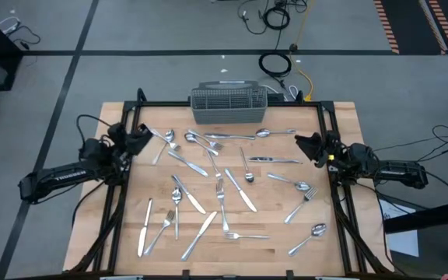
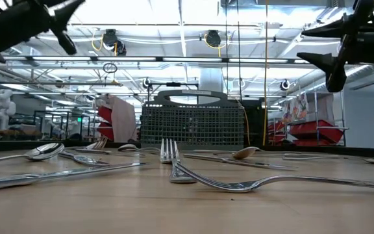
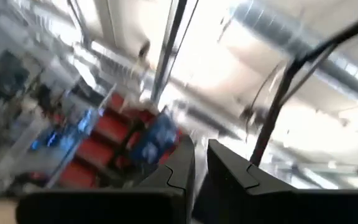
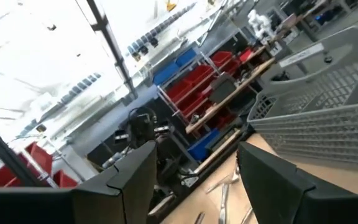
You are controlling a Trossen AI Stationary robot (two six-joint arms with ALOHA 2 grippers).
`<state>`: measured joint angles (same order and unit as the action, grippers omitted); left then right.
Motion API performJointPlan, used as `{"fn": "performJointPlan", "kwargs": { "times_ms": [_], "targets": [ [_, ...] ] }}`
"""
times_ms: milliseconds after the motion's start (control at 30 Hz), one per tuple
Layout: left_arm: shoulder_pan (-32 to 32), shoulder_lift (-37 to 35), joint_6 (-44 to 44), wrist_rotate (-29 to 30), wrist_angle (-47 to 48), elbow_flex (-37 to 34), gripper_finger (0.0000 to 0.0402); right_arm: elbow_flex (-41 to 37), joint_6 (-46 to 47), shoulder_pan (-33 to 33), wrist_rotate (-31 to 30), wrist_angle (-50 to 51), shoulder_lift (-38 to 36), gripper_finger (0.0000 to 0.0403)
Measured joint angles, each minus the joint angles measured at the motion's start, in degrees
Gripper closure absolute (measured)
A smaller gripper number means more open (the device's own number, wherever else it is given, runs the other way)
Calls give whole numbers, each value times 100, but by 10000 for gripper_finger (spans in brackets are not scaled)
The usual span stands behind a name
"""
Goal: Sort silverware
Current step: Put the silver fork into the silverware organizer
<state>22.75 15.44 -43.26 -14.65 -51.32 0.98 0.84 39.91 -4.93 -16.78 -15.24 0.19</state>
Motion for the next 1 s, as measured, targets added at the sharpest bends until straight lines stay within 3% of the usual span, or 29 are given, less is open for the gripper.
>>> {"fn": "performJointPlan", "kwargs": {
  "times_ms": [133,333,433,500,600,700,900,1000],
  "targets": [
    [1,0,-141,505,-545,8,350,0,-161,0,-290,-95,0,190],
    [0,0,-104,688,-837,14,350,0,-197,0,-286,-72,0,190],
    [2,0,359,1308,-841,20,350,0,-213,0,-286,-33,0,190],
    [2,0,849,1420,-631,43,350,0,-209,0,-280,-21,0,190],
    [1,57,1317,1445,994,478,350,0,-215,0,-271,-8,0,190],
    [0,379,1648,1457,3256,1450,350,0,-269,0,-266,4,0,190],
    [0,1817,3573,1422,7387,3759,350,0,-693,0,-265,60,0,190],
    [0,2580,4249,1687,8679,4407,350,0,-761,0,-298,190,2,190]
  ]
}}
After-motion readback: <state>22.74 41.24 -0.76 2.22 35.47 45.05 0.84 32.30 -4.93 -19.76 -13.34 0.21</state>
